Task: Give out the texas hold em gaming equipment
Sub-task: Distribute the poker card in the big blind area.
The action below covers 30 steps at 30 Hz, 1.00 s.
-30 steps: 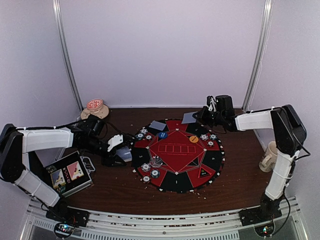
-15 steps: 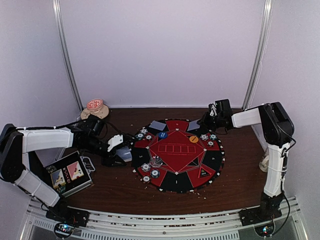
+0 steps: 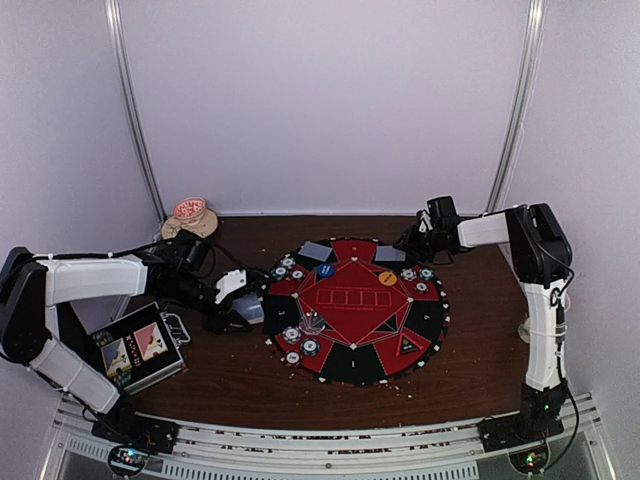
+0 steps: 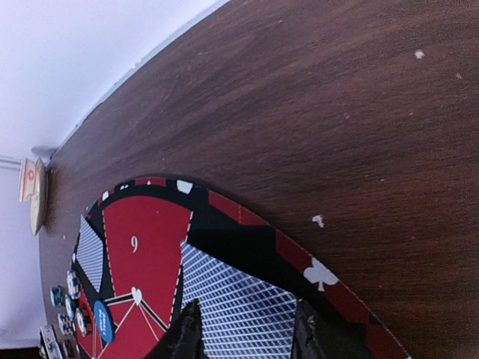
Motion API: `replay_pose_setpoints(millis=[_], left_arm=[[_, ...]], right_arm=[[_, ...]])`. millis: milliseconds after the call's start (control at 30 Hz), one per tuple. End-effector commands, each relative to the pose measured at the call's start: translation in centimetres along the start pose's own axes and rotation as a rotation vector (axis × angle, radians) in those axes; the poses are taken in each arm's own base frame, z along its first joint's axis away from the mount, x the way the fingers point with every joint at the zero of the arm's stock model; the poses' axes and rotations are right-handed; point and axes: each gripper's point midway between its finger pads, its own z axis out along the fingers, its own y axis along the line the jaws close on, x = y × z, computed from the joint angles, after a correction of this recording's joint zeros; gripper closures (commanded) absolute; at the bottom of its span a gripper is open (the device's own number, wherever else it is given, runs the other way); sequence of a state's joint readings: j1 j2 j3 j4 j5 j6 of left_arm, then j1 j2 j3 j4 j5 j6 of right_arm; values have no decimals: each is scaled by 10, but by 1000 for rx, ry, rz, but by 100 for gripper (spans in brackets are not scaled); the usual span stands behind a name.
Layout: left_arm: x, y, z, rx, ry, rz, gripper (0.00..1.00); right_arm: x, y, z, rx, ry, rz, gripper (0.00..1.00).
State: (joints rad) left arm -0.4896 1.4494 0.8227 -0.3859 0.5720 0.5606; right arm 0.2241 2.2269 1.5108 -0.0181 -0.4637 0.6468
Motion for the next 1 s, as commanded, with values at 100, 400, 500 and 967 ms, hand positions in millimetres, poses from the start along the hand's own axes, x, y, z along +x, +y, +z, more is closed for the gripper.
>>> replay_pose_setpoints(millis=[100, 400, 500, 967], left_arm=[[0, 2, 2, 2, -11, 17, 55], [0, 2, 2, 1, -9, 15, 55], [0, 3, 2, 0, -9, 15, 55], [-4, 3, -2, -11, -20, 22, 55]], right_arm=[[-33, -5, -22, 141, -80, -63, 52], [-47, 23, -83, 159, -199, -112, 30], [-33, 66, -111, 58, -252, -153, 27], [185, 245, -109, -522, 30, -281, 25]])
